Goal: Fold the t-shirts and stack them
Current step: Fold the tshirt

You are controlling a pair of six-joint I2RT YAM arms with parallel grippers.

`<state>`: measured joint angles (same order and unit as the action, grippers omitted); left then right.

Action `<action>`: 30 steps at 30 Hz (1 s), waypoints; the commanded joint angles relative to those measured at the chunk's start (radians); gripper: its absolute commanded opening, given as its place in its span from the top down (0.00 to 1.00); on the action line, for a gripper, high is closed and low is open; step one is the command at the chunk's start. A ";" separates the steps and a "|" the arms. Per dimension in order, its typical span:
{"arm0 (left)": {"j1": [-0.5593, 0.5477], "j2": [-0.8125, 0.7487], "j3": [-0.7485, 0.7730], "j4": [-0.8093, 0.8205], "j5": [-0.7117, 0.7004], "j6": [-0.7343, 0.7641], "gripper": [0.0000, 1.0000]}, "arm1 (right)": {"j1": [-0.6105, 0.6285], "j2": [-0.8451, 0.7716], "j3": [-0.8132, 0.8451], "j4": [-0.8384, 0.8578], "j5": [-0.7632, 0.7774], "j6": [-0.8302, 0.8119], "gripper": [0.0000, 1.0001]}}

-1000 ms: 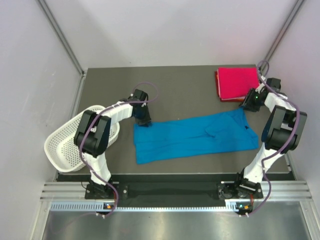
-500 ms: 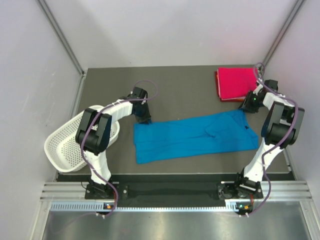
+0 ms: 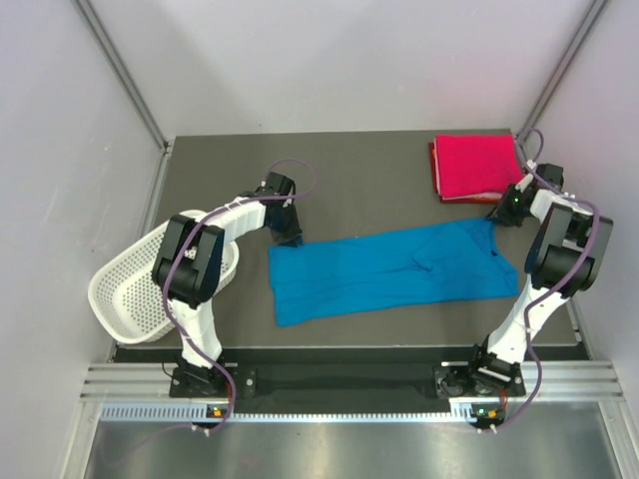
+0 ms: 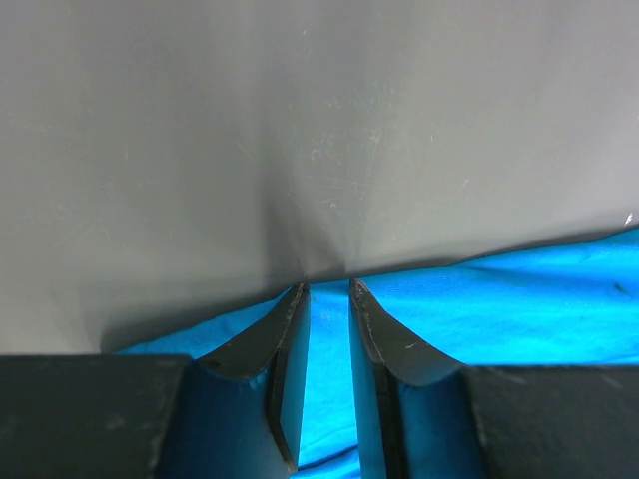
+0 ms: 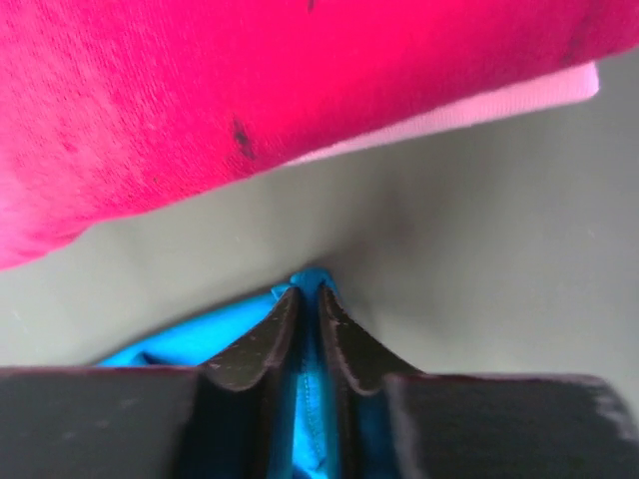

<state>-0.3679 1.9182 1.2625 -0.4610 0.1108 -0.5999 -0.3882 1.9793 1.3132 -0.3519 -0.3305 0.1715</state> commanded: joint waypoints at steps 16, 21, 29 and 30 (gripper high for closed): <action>0.006 0.038 0.152 -0.050 0.001 0.064 0.69 | 0.009 -0.134 0.081 -0.188 0.227 0.100 0.74; -0.005 -0.008 0.169 -0.071 0.033 0.083 0.68 | 0.075 -0.195 0.083 -0.248 0.294 0.112 0.76; -0.040 -0.074 0.088 -0.061 0.061 0.092 0.68 | 0.193 -0.209 0.051 -0.279 0.401 0.138 0.81; -0.043 -0.082 0.075 -0.050 0.069 0.089 0.67 | 0.193 -0.209 0.038 -0.266 0.406 0.141 0.83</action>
<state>-0.3965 1.9156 1.3724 -0.5156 0.1455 -0.5247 -0.2070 1.8133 1.3685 -0.6106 0.0124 0.2893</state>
